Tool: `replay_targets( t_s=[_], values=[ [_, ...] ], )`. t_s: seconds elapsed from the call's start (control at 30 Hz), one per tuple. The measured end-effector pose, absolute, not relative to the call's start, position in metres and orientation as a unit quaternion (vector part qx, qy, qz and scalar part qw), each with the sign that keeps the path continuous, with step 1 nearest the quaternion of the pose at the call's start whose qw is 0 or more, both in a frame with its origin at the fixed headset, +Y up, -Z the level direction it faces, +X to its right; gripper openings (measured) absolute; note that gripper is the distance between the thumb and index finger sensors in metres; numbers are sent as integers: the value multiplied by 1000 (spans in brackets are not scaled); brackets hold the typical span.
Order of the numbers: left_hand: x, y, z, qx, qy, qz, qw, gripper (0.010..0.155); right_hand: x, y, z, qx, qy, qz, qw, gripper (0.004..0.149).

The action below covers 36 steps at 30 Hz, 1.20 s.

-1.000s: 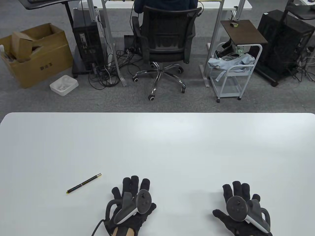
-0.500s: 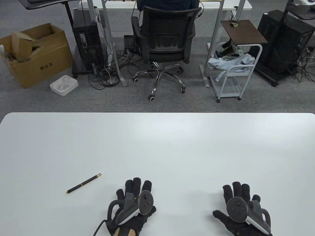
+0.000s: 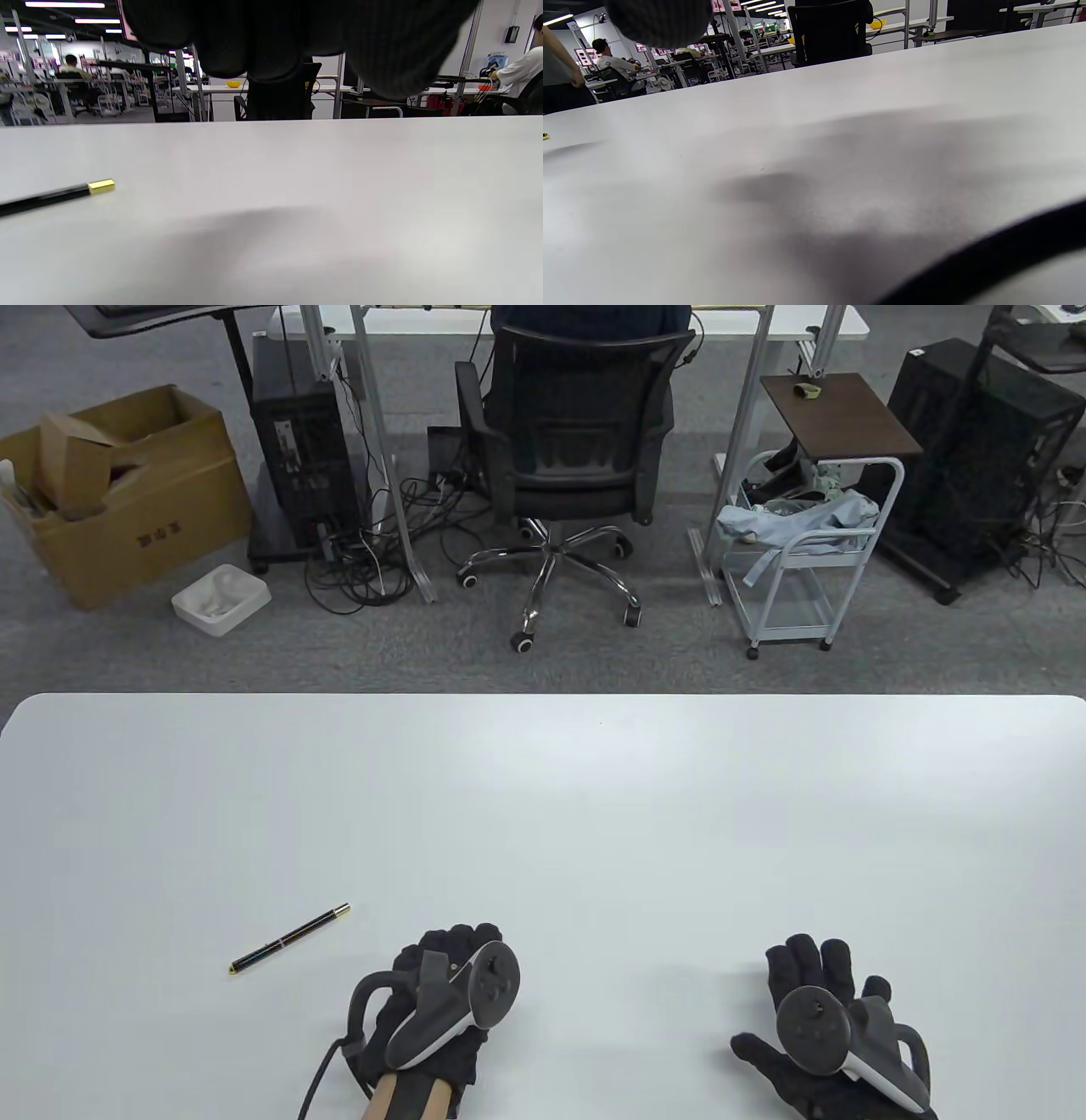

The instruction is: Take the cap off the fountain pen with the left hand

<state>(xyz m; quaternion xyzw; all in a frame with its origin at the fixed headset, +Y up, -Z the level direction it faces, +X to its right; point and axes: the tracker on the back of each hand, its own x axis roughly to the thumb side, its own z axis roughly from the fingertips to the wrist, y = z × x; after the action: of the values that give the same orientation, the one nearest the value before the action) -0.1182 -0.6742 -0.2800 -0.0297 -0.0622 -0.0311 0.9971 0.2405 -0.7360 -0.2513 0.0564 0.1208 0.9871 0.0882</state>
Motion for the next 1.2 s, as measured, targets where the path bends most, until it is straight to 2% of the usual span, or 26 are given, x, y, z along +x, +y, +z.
replay_targets(
  t_s=[0.2,0.43,0.8,1.0,1.07,1.2],
  values=[
    [-162,-649,-298,-12,1,-32,999,70,243,-737,-254,57,119,986,100,91],
    [-218,-649,-317,-27,32,-13,999,69,238,-740,-255,66,119,987,84,91],
    [-296,-691,-346,-89,111,-67,988,62,242,-744,-255,53,127,986,93,91],
    [-312,-716,-364,-137,145,-89,976,56,242,-748,-256,52,136,985,88,91],
    [-319,-727,-368,-177,158,-105,966,55,242,-748,-256,53,136,985,87,91],
    [-325,-745,-371,-206,156,-128,957,54,241,-749,-257,57,135,985,86,90]
  ],
)
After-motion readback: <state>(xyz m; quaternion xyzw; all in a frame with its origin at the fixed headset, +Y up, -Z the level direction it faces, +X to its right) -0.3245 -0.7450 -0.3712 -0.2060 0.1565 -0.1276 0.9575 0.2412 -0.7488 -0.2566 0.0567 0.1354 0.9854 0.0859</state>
